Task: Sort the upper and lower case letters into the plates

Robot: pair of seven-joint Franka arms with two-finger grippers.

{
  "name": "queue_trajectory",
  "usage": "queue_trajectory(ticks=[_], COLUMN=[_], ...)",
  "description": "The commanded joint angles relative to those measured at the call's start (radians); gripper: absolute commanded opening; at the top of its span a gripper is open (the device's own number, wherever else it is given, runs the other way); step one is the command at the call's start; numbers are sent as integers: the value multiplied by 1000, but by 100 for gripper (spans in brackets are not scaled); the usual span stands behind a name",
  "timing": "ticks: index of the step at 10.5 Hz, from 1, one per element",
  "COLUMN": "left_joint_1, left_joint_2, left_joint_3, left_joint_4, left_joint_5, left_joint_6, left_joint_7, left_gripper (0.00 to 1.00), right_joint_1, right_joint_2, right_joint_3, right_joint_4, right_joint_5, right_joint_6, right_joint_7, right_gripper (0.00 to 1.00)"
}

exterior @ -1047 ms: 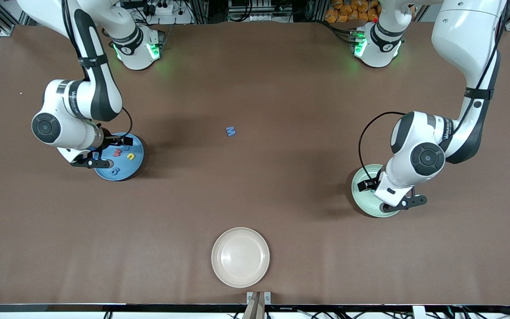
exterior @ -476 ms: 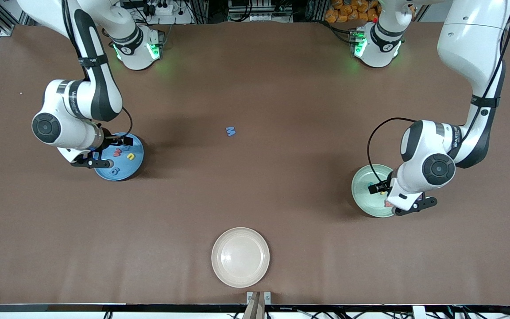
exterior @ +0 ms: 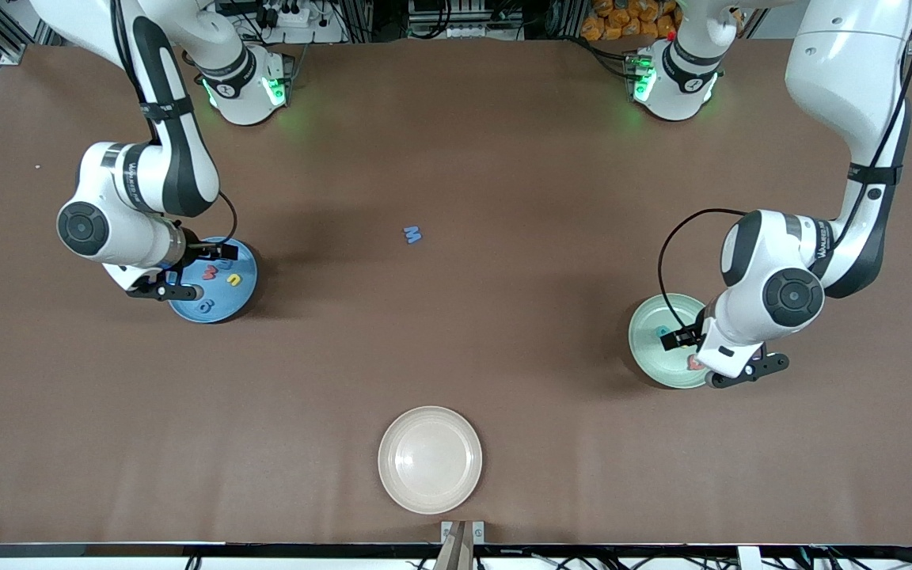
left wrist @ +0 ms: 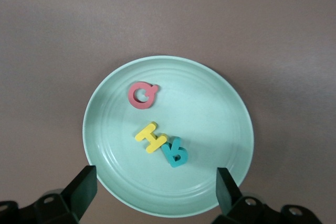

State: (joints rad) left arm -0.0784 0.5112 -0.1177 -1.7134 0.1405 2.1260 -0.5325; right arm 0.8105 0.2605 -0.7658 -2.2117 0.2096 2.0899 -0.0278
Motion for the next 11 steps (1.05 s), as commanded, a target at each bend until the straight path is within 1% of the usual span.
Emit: queue_trajectory(ticks=[1,3,5,7,9,11], left_joint_1=[-14,-29,-29,-35,-34,-32], left_joint_2=[-78,-120,-163,-190,-226,-249], left_joint_3=[-5,-3,-5,-26,-30,-30], left_joint_4=[-3,0,5,43,86,130], left_joint_5=[-35,-91,-91,-93,-113,-121], left_joint_6=[-61,-84,-109,-185,-283,-349], left_joint_7=[14,13,13,11,16,14], left_gripper=[100,100,100,100,100,100], right_joint_1=[4,3,3,4,3,4], right_joint_2=[-18,-17,-17,-17,-15,-15], right_joint_3=[-3,-3,-3,-3,-3,-3], right_joint_4=[-10,-10,-10,-11,-11,-11], right_joint_5=[8,8,8,8,8,8], right_joint_6=[-5,-5,-5,-5,-4,-5], right_joint_7=[-6,-6,-6,-6,-6,-6], right_gripper=[100,100,100,100,100,100])
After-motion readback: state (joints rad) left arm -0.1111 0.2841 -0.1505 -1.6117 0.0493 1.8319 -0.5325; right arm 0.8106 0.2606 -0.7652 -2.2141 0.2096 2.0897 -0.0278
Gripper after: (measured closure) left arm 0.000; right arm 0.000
